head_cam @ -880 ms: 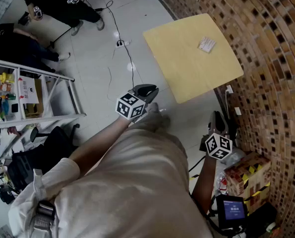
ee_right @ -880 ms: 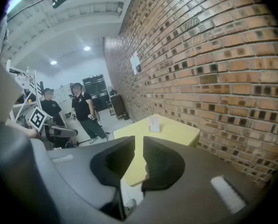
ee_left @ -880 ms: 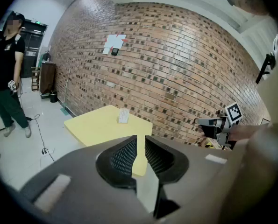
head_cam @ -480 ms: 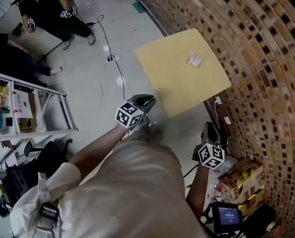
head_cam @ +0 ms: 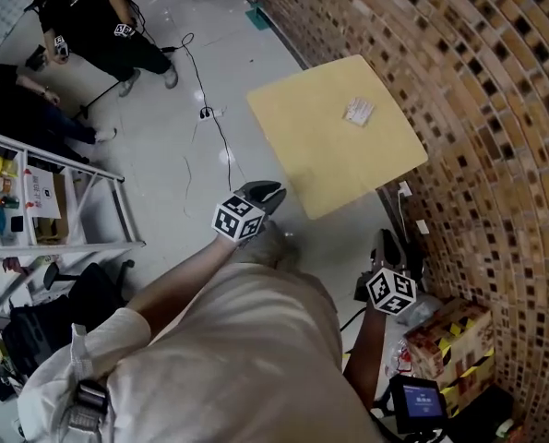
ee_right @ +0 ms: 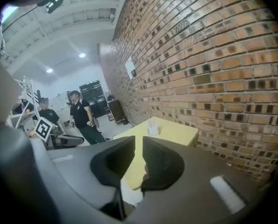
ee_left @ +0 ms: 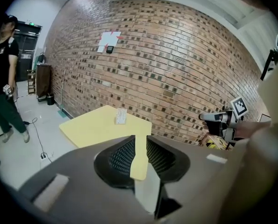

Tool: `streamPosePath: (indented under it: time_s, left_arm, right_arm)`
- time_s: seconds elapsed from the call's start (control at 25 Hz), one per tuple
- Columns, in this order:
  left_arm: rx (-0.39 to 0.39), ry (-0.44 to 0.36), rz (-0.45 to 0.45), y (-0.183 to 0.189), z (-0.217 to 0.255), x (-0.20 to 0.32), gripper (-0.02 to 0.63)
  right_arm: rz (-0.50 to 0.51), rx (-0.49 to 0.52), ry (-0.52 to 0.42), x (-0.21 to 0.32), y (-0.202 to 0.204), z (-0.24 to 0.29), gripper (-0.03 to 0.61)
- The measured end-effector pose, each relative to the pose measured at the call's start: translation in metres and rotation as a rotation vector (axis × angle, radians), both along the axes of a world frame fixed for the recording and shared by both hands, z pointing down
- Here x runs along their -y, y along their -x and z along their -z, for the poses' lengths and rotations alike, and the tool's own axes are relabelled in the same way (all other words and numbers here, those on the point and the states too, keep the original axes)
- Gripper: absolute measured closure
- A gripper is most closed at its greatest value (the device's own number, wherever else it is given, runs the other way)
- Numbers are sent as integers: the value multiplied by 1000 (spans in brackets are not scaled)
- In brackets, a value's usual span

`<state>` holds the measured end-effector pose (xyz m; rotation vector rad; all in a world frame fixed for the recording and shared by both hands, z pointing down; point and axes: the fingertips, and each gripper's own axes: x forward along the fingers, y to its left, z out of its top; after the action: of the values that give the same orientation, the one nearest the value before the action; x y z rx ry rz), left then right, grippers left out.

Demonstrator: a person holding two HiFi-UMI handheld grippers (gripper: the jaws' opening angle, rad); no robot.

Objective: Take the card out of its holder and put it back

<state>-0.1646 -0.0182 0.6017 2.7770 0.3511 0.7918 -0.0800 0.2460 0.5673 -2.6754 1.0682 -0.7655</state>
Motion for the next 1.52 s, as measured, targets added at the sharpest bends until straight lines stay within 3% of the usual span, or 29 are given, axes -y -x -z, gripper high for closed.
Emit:
streamPosePath:
  time_s: [0.4,0.72,1.12,1.32,1.52]
  left_arm:
    - [32,21,81,-5,-12,27,518]
    - [52,30,37,-76,-22,43,526]
    - [42,80,-47,-193,-27,44,541]
    - [48,106,-71,-223,-34,43,548]
    - [78,117,-61,-231,-42,43,548]
  right_arm:
    - [101,11,-3,51,-36,-5,531]
    - [120,29,43,82,-103,-9,531]
    - [104,15,122,97,-210,-12,531]
    - [125,10,169,110,-241,-22,531]
    - [200,14,213,124,-261,-35,531]
